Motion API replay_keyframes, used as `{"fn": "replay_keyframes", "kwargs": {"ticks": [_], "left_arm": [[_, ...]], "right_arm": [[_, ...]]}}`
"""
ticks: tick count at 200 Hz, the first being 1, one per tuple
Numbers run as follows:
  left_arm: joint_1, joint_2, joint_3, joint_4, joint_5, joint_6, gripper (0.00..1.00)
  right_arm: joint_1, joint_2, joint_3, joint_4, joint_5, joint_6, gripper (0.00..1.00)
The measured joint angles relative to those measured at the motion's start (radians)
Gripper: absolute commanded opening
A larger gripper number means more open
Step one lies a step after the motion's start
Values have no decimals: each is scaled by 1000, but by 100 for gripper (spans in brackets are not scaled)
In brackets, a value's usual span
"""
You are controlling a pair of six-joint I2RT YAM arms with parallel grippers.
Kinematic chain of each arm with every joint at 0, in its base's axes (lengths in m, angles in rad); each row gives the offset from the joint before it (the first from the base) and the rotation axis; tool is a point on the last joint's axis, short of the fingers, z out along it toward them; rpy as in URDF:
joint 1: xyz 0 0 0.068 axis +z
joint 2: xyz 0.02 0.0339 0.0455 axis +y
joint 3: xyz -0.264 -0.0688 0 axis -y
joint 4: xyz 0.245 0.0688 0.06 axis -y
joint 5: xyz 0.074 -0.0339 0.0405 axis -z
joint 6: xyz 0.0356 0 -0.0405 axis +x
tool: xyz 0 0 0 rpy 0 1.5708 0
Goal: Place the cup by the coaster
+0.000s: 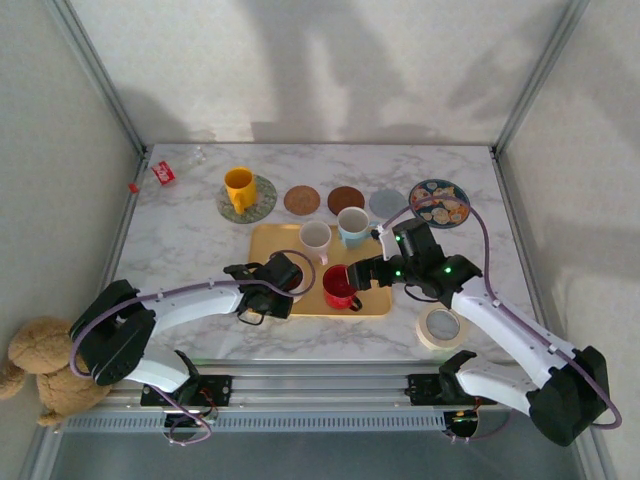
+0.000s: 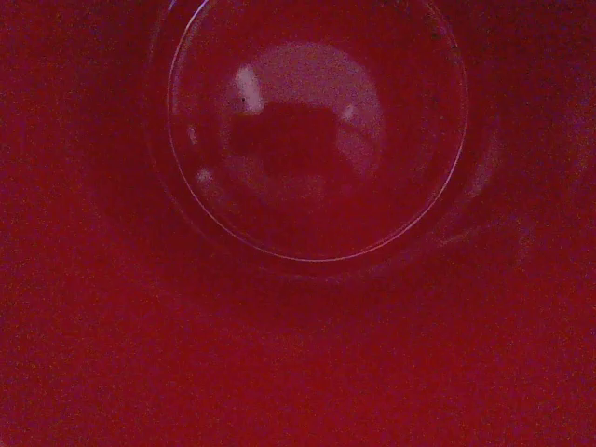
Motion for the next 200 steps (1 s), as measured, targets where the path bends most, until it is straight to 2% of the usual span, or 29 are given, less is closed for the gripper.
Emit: {"fn": "replay_keyframes", "kwargs": {"ticks": [132,200], "left_arm": [[-4,13,18,-1,-13,8,19],[-4,13,21,-10,-32,8,6]], "right_arm": [[0,21,0,21,-1,0,99],[0,29,0,37,-4,1,99]]}}
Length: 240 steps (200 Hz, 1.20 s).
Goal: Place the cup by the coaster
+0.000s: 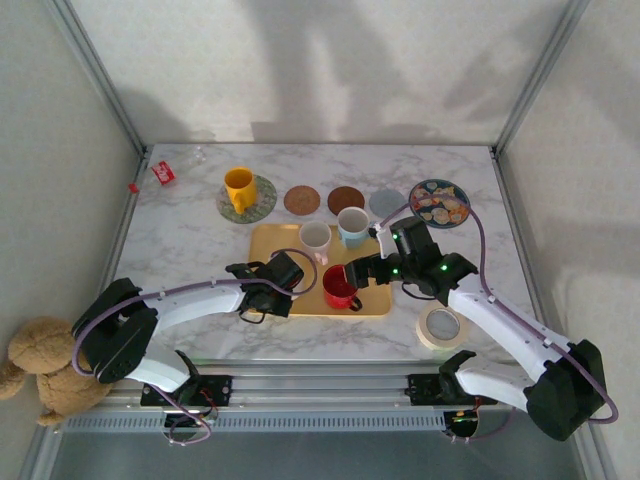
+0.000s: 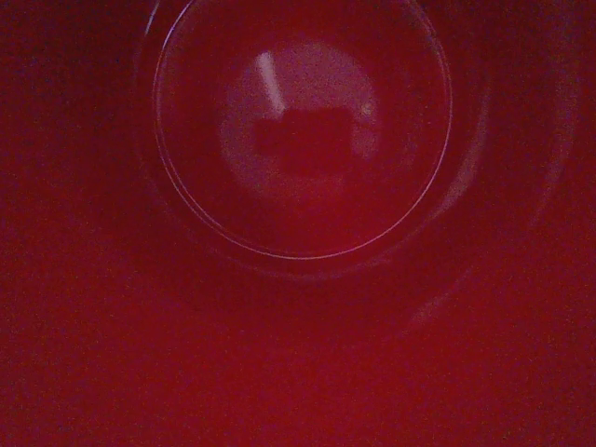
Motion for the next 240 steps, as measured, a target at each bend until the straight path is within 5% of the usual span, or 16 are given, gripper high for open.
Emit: {"fn": "replay_keyframes", "kwargs": {"ticks": [154,240], "left_arm": [[7,-145,71,-92,-120,-11,0],[140,-150,207,-116,-125,51,0]], "right_arm": [[0,0,132,-16,3,6,99],[0,84,307,-61,12,14,99]]}}
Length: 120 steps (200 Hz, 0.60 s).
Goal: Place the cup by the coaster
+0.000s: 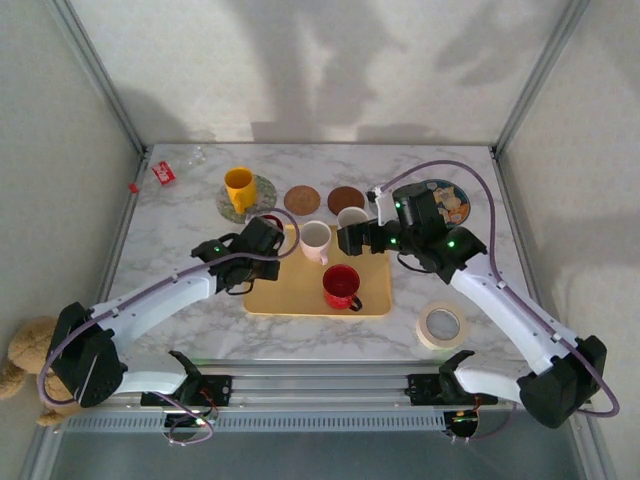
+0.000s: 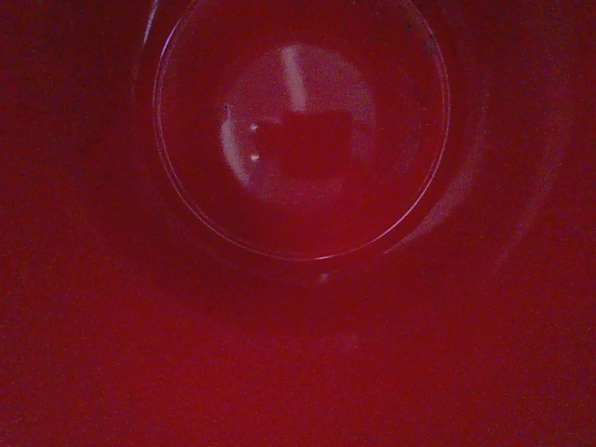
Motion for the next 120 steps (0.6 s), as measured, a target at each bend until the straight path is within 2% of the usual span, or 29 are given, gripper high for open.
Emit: {"fn": "replay_keyframes", "kwargs": {"ticks": [70,120], "left_arm": [[116,140,176,14,16,106,0],[200,298,279,25,74,187,0]], "right_arm": [[0,156,79,-6,22,-12,99],[0,257,146,-5,33,-19,99]]}}
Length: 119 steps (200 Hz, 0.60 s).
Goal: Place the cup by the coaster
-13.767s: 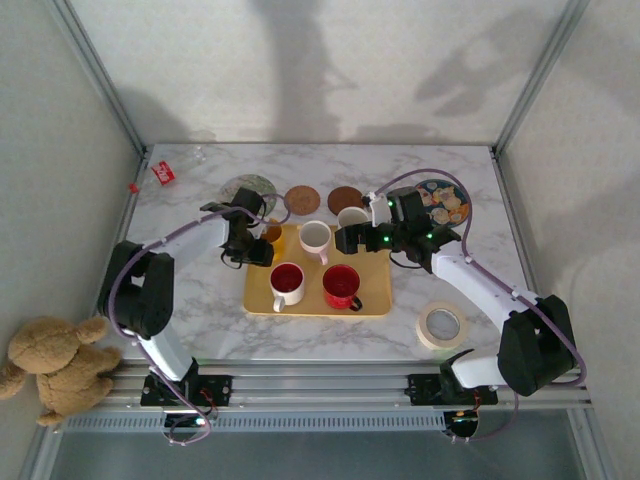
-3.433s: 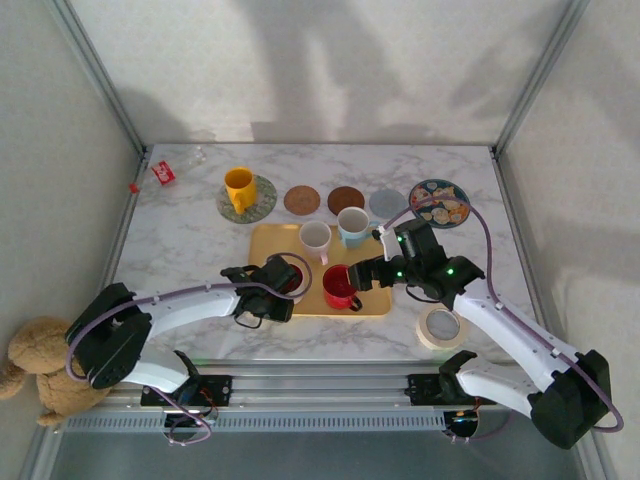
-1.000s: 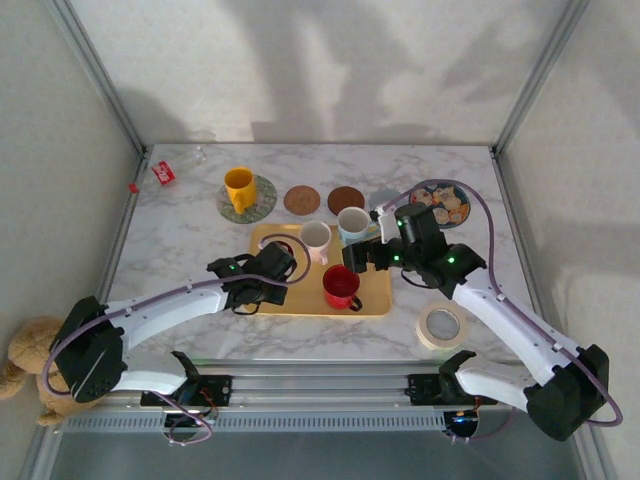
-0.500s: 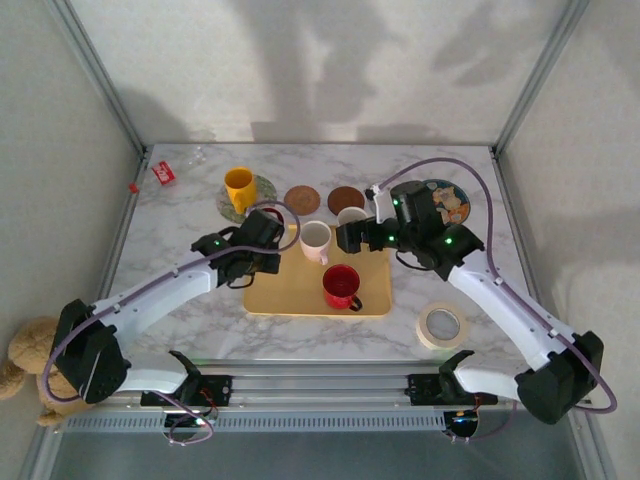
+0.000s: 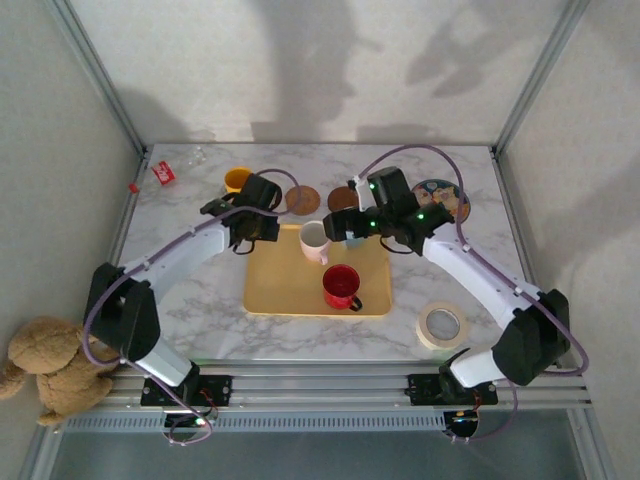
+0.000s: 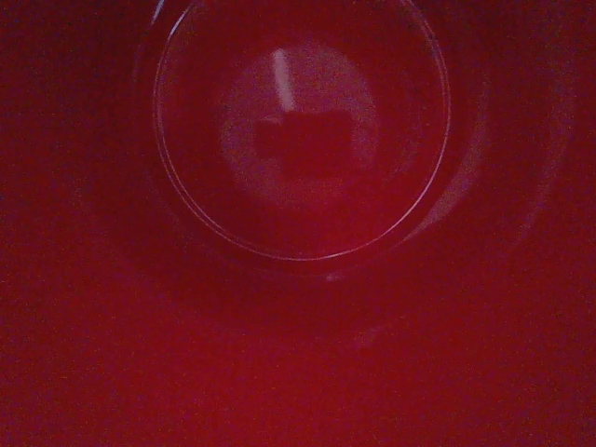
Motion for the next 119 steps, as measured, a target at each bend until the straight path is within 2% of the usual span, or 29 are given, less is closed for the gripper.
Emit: {"fn": "replay_keyframes", "kwargs": {"ticks": [61,119], "left_arm": [[80,238,251,-4,85,110,0],[98,472,504,-39,136,206,0]], "right_arm": [[-3,81,41,1,37,8,99],[-44,117,84,-3,84,35,99]]}}
